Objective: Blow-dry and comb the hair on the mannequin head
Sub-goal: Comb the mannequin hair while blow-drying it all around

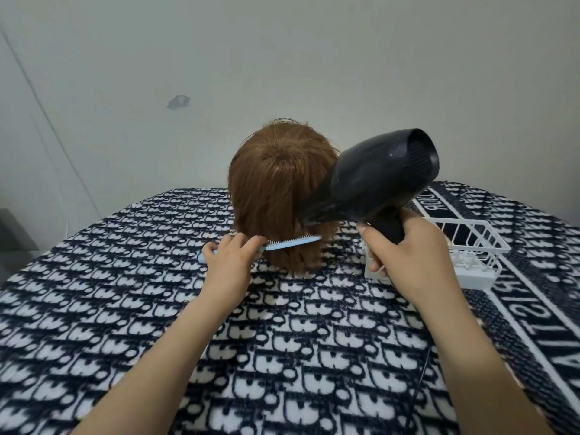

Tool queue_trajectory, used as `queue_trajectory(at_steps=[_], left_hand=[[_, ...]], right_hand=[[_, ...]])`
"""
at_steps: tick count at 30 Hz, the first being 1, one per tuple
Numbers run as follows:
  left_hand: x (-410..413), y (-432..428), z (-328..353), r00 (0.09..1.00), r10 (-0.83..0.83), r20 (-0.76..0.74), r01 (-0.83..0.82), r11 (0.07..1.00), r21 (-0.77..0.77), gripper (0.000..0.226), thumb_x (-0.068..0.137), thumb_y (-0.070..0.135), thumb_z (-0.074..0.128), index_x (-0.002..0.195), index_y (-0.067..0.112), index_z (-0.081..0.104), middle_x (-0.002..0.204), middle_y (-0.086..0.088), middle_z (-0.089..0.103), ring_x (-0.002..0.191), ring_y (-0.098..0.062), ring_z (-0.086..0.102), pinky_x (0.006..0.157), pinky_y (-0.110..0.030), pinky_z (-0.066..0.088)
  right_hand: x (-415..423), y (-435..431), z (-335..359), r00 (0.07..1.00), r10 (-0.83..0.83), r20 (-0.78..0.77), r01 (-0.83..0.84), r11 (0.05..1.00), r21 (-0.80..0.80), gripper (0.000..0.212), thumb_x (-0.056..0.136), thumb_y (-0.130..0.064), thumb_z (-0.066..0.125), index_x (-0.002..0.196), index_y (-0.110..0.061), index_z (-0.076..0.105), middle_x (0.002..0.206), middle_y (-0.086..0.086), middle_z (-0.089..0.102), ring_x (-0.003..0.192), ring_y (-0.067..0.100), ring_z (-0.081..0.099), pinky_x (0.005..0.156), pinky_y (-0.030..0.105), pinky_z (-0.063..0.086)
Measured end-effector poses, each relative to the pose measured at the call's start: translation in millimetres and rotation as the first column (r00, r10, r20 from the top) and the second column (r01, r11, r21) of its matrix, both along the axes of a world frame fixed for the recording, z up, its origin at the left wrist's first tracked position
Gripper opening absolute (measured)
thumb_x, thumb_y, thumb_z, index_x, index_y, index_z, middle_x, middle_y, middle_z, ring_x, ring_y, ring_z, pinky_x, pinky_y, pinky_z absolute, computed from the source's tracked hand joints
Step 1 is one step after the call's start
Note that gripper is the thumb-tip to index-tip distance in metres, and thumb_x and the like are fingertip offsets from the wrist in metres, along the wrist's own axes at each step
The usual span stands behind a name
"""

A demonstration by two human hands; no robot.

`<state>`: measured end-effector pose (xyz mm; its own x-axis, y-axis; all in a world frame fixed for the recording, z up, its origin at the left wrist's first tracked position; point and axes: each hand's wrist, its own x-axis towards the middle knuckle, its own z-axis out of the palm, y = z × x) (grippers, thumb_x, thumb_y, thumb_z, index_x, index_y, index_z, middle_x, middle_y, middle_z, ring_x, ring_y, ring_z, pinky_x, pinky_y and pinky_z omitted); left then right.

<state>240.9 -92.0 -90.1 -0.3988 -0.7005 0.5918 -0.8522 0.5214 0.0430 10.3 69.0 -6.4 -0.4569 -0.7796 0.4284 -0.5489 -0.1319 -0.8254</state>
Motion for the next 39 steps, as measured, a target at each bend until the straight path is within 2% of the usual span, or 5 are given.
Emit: queue_trajectory(at_steps=[14,19,22,29,39], left_hand=[[7.0,8.7,-6.4,0.985,-0.080,0.151,0.066,0.993,0.100,0.048,0.083,0.000,0.058,0.111,0.039,0.054,0.101,0.015,0.049,0.099,-0.015,0.048,0.097,-0.043,0.019],[25.0,13.4,-1.6,0.969,-0.214,-0.125,0.233,0.959,0.160,0.017,0.098,0.032,0.039,0.111,0.034,0.049,0.090,0.020,0.045,0.088,-0.008,0.046,0.086,-0.036,0.027],[35.5,16.5,7.3,0.911,-0.216,-0.351,0.290,0.941,0.172,0.018,0.094,0.049,0.038,0.101,0.035,0.046,0.077,0.017,0.050,0.070,-0.002,0.047,0.063,-0.032,0.037],[26.5,18.7,45.3,0.864,-0.109,-0.492,0.216,0.962,0.167,0.017,0.086,0.023,0.060,0.100,0.028,0.053,0.065,0.014,0.050,0.058,0.001,0.048,0.051,-0.026,0.032],[-11.6,-11.2,139.7,0.960,-0.223,-0.168,0.226,0.974,0.001,0.031,0.077,0.011,0.067,0.106,0.002,0.058,0.125,-0.013,0.046,0.116,-0.028,0.043,0.100,-0.031,0.033]], right_hand=[[1.7,-1.7,-2.4,0.998,-0.029,-0.062,0.031,0.999,0.024,0.013,0.090,-0.037,0.068,0.084,-0.028,0.061,0.059,-0.006,0.069,0.047,0.004,0.065,0.053,0.033,0.053],[-0.8,-0.9,-1.5,0.999,-0.048,-0.013,0.049,0.999,0.015,0.012,0.089,-0.036,0.068,0.085,-0.026,0.063,0.058,-0.003,0.068,0.047,0.006,0.067,0.056,0.040,0.060],[-1.3,-0.6,-0.5,0.998,-0.064,-0.005,0.064,0.998,-0.002,0.016,0.090,-0.036,0.068,0.082,-0.025,0.062,0.055,-0.002,0.068,0.045,0.004,0.065,0.052,0.033,0.054],[1.1,3.6,1.1,0.985,-0.170,0.021,0.171,0.973,-0.158,0.016,0.092,-0.038,0.067,0.082,-0.029,0.059,0.057,-0.001,0.068,0.051,0.008,0.067,0.058,0.033,0.054],[-5.2,8.5,3.1,0.960,-0.281,-0.015,0.272,0.940,-0.208,0.019,0.093,-0.040,0.064,0.094,-0.022,0.061,0.068,0.001,0.067,0.065,0.025,0.069,0.065,0.042,0.056]])
